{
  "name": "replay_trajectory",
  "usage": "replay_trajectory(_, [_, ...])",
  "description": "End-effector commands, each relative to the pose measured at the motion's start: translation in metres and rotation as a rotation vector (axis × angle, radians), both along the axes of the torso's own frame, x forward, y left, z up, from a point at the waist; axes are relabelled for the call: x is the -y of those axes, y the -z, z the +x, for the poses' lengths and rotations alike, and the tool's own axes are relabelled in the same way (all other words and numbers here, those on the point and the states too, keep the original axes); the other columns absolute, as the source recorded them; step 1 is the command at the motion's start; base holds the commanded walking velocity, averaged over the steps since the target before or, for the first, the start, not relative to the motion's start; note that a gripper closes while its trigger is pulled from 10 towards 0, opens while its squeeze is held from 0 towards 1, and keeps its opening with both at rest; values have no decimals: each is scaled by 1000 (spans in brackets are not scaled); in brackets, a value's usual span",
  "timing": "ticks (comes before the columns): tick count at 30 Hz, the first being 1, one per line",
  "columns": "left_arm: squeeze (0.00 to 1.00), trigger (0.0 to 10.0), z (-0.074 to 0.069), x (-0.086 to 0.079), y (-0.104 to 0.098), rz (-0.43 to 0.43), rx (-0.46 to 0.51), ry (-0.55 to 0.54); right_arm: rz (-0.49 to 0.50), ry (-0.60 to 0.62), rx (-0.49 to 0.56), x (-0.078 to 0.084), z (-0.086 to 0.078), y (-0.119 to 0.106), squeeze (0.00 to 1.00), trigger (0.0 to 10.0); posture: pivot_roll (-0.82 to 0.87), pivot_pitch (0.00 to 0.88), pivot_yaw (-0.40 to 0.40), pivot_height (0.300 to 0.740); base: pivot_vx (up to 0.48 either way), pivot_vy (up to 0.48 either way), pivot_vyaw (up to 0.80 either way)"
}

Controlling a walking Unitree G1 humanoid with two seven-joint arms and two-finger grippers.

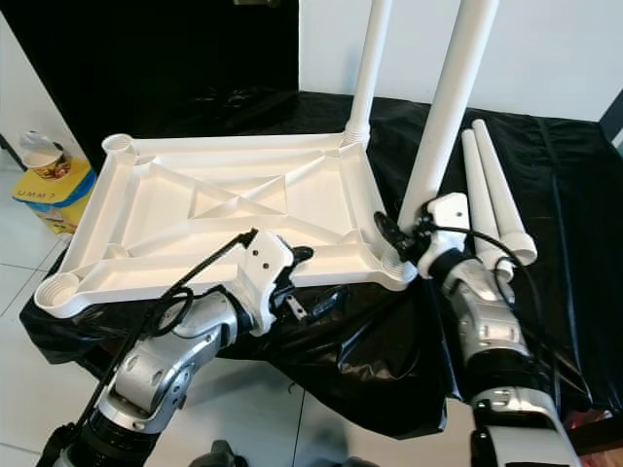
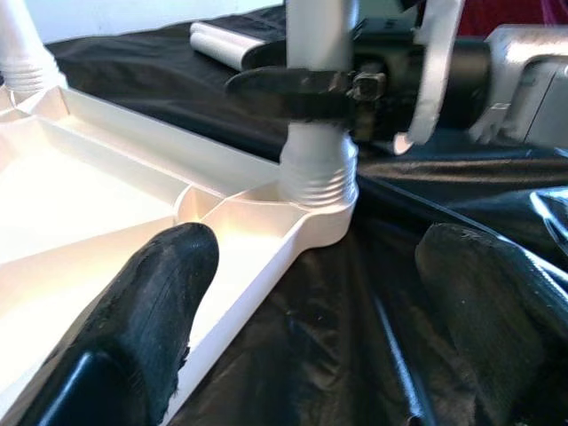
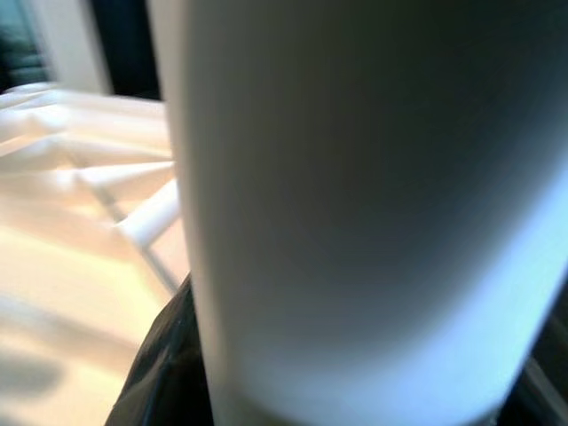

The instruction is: Building children table

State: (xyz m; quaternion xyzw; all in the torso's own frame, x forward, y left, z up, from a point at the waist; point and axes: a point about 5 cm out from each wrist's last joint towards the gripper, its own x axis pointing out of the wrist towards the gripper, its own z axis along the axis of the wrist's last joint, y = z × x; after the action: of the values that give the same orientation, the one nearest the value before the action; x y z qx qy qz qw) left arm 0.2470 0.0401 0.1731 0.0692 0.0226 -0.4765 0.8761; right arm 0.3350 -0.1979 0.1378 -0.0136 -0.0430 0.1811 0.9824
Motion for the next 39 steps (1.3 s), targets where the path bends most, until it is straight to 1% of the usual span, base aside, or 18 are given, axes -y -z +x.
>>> replay_trajectory(1, [0, 10000, -2, 1, -1, -3, 5, 13, 25, 80, -142, -2, -5, 27, 0, 10000, 111, 28, -47, 740, 0, 0, 0])
replay_trajectory(4, [0, 10000, -2, 2, -1, -4, 4, 14, 51, 120, -156, -7, -5, 29, 0, 10000, 109, 24, -52, 740, 0, 0, 0])
replay_trajectory(5, [0, 10000, -2, 2, 0, -5, 4, 14, 79, 184, -176, -12, -6, 32, 0, 10000, 108, 21, -55, 740, 0, 0, 0])
replay_trajectory(7, [0, 10000, -2, 2, 0, -5, 4, 14, 79, 184, -176, -12, -6, 32, 0, 10000, 108, 21, -55, 740, 0, 0, 0])
replay_trajectory(8, [0, 10000, -3, 3, 0, -6, 3, 14, 89, 258, -190, -17, -8, 34, 0, 10000, 107, 20, -58, 740, 0, 0, 0])
replay_trajectory(9, [0, 10000, -3, 3, 0, -6, 3, 14, 89, 258, -190, -17, -8, 34, 0, 10000, 107, 20, -58, 740, 0, 0, 0])
replay_trajectory(10, [0, 10000, -3, 3, 0, -8, 1, 14, 101, 342, -210, -22, -10, 38, 0, 10000, 106, 19, -59, 740, 0, 0, 0])
replay_trajectory(11, [0, 10000, -3, 3, 0, -8, 1, 14, 101, 342, -210, -22, -10, 38, 0, 10000, 106, 19, -59, 740, 0, 0, 0])
replay_trajectory(13, [0, 10000, -3, 4, 1, -10, 2, 13, 134, 468, -244, -39, -17, 43, 0, 10000, 105, 18, -68, 740, 0, 0, 0])
replay_trajectory(15, [0, 10000, -3, 4, 1, -10, 2, 13, 134, 468, -244, -39, -17, 43, 0, 10000, 105, 18, -68, 740, 0, 0, 0])
replay_trajectory(16, [0, 10000, -3, 4, 1, -11, 2, 11, 150, 502, -242, -46, -19, 43, 0, 10000, 107, 19, -71, 740, 0, 0, 0])
replay_trajectory(17, [0, 10000, -3, 4, 1, -11, 2, 11, 150, 502, -242, -46, -19, 43, 0, 10000, 107, 19, -71, 740, 0, 0, 0])
replay_trajectory(18, [0, 10000, -3, 4, 1, -13, 2, 9, 170, 507, -244, -57, -22, 42, 0, 10000, 108, 20, -72, 740, 0, 0, 0])
replay_trajectory(20, [0, 10000, -3, 4, 1, -13, 2, 9, 170, 507, -244, -57, -22, 42, 0, 10000, 108, 20, -72, 740, 0, 0, 0])
replay_trajectory(21, [0, 10000, -3, 4, 1, -15, 3, 7, 189, 501, -239, -63, -23, 42, 0, 10000, 108, 21, -73, 740, 0, 0, 0])
replay_trajectory(28, [0, 10000, -2, 3, 0, -16, 3, 0, 208, 462, -166, -59, -26, 34, 0, 10000, 110, 26, -72, 740, 0, 0, 0])
replay_trajectory(34, [0, 10000, -2, 2, 0, -17, 1, -6, 188, 490, -170, -56, -30, 37, 0, 10000, 109, 34, -72, 740, 0, 0, 0])
replay_trajectory(39, [0, 10000, -2, 1, 0, -19, 1, -9, 198, 469, -113, -62, -32, 29, 0, 10000, 106, 37, -70, 740, 0, 0, 0])
